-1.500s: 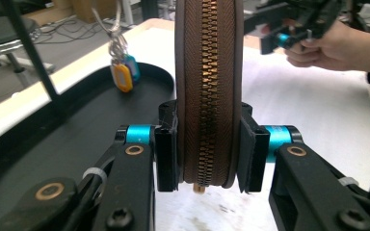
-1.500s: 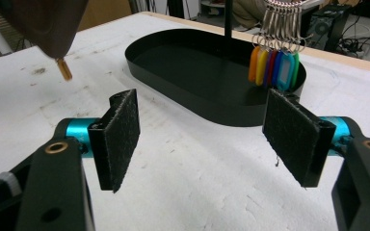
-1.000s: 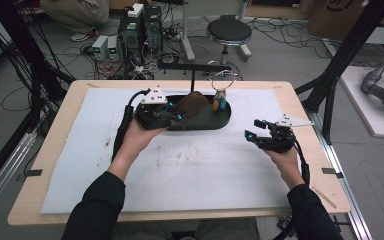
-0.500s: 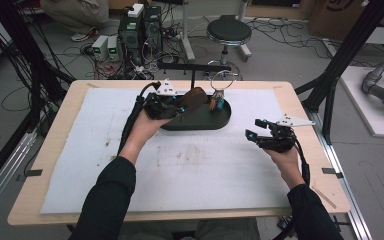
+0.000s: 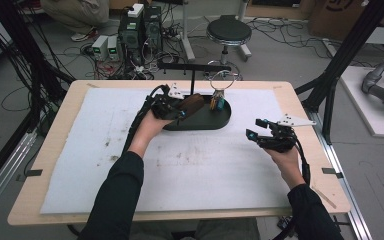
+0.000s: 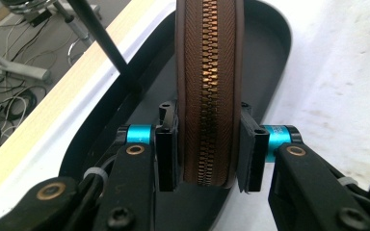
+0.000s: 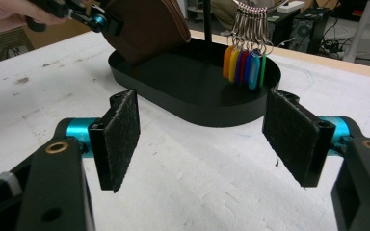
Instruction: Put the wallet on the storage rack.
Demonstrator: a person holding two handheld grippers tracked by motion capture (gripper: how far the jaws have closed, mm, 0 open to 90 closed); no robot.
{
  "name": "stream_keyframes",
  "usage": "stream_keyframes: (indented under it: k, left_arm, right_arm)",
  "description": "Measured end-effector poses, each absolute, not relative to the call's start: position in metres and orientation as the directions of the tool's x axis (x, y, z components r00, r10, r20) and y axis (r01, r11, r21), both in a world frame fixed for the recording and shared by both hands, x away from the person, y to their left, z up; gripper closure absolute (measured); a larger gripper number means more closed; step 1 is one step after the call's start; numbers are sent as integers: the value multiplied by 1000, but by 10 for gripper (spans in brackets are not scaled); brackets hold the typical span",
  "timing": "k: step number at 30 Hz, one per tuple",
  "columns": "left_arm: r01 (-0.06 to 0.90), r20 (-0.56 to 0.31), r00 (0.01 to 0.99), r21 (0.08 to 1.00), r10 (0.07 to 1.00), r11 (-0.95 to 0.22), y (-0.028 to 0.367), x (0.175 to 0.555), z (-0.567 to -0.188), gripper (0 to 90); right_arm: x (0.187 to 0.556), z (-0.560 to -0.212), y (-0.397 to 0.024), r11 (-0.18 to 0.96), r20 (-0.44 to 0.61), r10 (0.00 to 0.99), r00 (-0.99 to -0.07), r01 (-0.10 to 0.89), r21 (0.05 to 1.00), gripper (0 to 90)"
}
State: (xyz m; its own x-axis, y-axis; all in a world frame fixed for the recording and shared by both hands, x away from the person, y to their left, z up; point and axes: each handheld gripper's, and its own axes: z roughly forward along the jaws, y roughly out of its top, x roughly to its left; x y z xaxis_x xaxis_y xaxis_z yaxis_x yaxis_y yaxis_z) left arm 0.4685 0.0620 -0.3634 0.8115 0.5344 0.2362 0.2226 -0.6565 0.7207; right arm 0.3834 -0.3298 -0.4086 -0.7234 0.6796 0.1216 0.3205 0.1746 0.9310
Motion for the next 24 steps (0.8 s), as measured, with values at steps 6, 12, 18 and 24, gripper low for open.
stream_keyframes:
  k: [6, 12, 18, 24]
  left_arm:
    - [232, 225, 806, 731, 548, -642, 59, 473, -370, 665]
    - [266, 199, 809, 716, 553, -646, 54, 478, -380, 664]
    - [282, 179, 806, 723, 565, -631, 52, 483, -389, 663]
    - [292, 165, 808, 721, 565, -628, 53, 485, -389, 664]
  right_arm:
    - [384, -409, -330, 175, 124, 676, -726, 321, 931, 300]
    - [383, -409, -330, 175, 123, 678, -725, 322, 931, 299]
    - [383, -408, -332, 167, 127, 680, -722, 321, 932, 299]
    - [384, -409, -332, 171, 126, 678, -724, 322, 931, 299]
